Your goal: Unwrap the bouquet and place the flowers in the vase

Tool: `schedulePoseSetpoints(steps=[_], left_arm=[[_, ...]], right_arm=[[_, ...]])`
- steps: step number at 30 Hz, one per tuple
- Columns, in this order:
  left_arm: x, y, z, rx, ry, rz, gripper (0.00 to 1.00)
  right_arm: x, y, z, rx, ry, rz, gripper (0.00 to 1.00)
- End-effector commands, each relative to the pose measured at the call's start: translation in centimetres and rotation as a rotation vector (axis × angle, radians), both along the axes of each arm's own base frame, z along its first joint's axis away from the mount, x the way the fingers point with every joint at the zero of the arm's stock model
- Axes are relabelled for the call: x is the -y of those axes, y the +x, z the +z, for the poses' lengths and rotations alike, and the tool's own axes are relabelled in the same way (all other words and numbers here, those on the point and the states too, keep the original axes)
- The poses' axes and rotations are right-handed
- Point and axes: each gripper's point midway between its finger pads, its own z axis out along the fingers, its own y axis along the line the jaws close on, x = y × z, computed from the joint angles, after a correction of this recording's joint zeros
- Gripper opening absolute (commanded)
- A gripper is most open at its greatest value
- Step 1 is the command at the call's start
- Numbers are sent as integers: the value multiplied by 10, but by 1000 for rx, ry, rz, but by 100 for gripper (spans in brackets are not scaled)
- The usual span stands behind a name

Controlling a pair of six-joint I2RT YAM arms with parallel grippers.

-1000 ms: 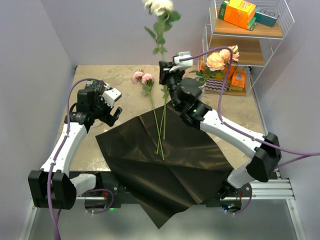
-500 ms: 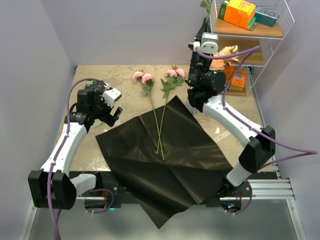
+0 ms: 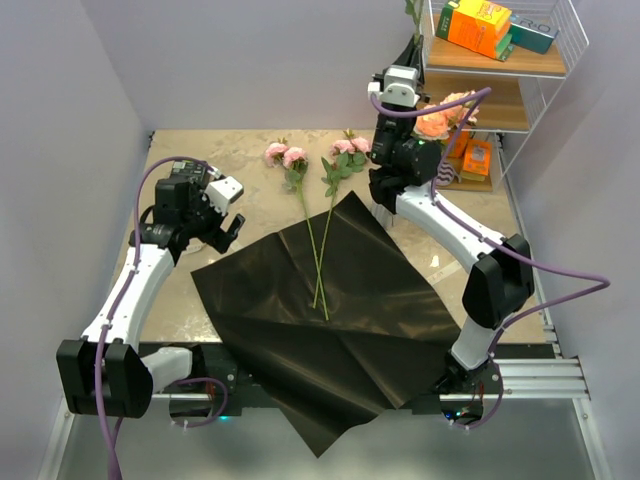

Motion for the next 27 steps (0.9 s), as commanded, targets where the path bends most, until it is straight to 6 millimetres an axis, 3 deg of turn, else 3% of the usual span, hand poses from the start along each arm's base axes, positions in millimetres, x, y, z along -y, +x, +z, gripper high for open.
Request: schedulePoseSetpoints(steps=[1,11,27], left_arm=[[2,6,4,19,-13,-12,97],[3,8,3,14,-15,-16,97],[2,6,2,7,-12,-18,97]], right_arm=[[28,-37,37,171,87,-18,0],[34,-38,42,197,107,-27,0],[36,-23,-23,154,136,-87,0]])
